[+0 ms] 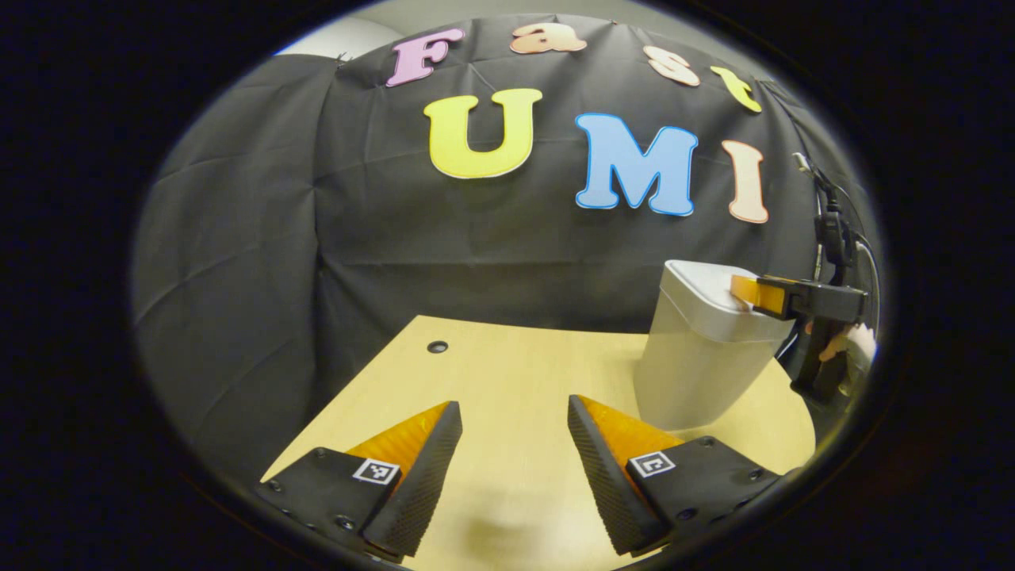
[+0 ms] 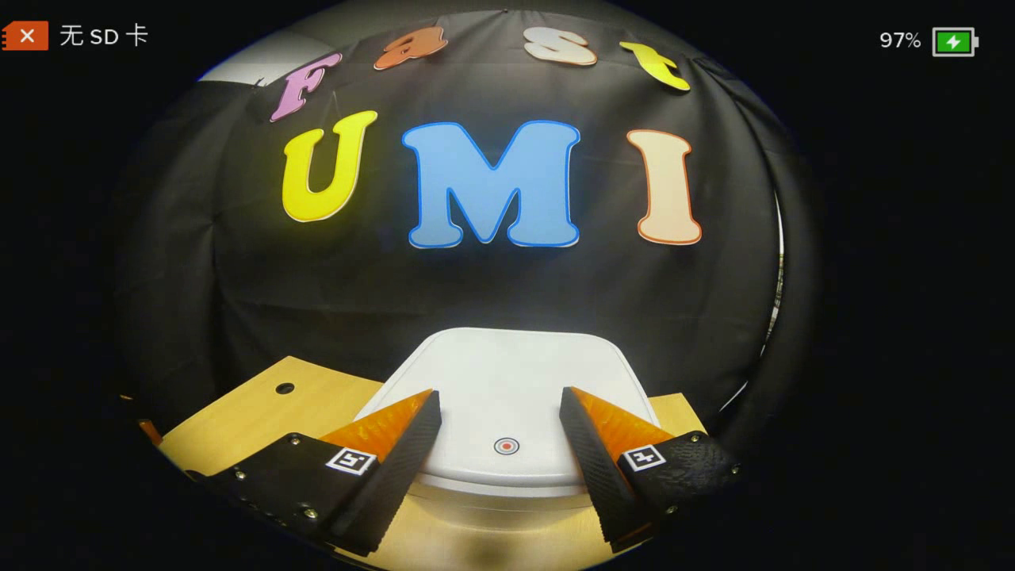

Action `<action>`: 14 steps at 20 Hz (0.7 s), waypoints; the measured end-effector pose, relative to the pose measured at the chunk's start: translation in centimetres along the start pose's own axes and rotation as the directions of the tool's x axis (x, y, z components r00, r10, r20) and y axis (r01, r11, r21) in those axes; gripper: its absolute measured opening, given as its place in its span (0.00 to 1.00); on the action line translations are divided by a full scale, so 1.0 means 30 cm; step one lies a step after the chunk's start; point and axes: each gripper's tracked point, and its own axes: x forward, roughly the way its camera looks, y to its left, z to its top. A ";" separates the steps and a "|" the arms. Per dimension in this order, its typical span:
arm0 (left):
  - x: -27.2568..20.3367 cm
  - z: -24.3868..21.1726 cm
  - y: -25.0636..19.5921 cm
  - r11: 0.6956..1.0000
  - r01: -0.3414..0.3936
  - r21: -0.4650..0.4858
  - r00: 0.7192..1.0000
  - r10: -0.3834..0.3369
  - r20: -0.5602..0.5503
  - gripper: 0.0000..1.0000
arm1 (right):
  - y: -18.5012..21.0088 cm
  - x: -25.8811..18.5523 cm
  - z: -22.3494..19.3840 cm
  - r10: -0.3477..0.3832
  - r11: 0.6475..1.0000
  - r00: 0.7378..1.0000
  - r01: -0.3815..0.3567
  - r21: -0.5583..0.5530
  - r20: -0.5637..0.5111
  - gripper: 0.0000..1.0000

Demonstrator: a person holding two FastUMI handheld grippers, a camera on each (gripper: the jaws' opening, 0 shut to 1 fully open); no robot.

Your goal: Press the lid of the desktop garbage bin to open it, pick up the crumpled paper on the desktop and throw it into the bin, then pick up the pop can on the desktop and drop it into the bin, and finally close the garbage bin lid.

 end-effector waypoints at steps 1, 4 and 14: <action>-0.002 -0.002 0.000 1.000 -0.002 0.001 1.000 0.002 -0.001 0.96 | -0.001 -0.001 -0.001 -0.003 1.000 1.000 0.003 0.000 0.006 0.97; -0.009 -0.004 -0.002 1.000 -0.003 -0.001 1.000 0.003 0.000 0.87 | 0.001 -0.006 -0.007 0.000 1.000 1.000 0.000 0.002 0.015 0.97; -0.003 -0.008 -0.034 1.000 0.007 -0.008 1.000 -0.007 0.002 0.96 | 0.005 -0.041 -0.029 0.041 0.999 0.999 -0.041 0.014 -0.014 0.98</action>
